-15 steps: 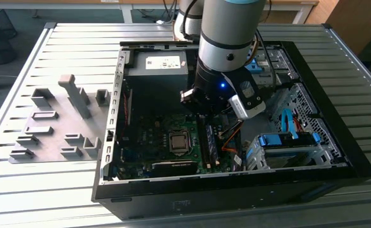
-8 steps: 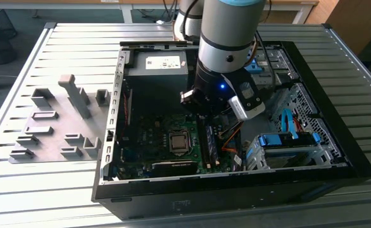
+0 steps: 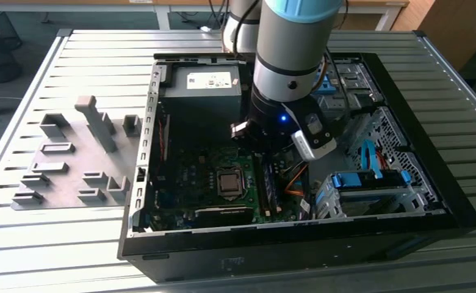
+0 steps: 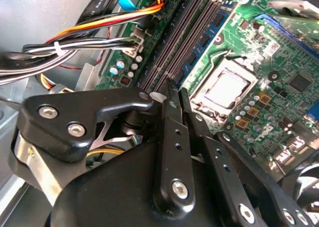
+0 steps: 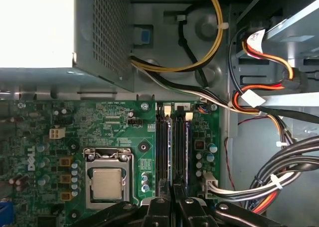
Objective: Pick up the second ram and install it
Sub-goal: 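Insert the second ram into the second slot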
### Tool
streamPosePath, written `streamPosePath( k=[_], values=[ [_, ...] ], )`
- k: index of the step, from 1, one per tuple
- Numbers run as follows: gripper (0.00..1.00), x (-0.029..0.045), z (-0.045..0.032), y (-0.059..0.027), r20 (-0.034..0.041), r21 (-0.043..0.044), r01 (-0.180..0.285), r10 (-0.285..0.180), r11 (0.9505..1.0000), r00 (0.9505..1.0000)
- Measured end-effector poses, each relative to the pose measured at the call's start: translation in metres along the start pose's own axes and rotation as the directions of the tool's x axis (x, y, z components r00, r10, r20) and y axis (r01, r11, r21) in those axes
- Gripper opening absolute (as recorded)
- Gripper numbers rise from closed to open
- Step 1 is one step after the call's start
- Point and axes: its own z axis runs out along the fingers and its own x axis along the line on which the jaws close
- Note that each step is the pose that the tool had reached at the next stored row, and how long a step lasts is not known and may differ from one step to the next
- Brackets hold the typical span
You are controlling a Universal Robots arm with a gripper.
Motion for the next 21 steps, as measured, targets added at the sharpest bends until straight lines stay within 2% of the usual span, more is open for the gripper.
streamPosePath(
  k=[8,16,21],
  values=[
    [0.14,0.0000,0.0024,-0.0003,-0.0001,-0.0004,0.000,0.000,1.0000,1.0000],
    [0.14,0.0001,0.0111,-0.0002,-0.0019,0.0000,0.001,-0.001,1.0000,1.0000],
    [0.14,0.0000,0.0138,-0.0003,-0.0033,0.0001,0.001,-0.001,1.0000,1.0000]
  ],
)
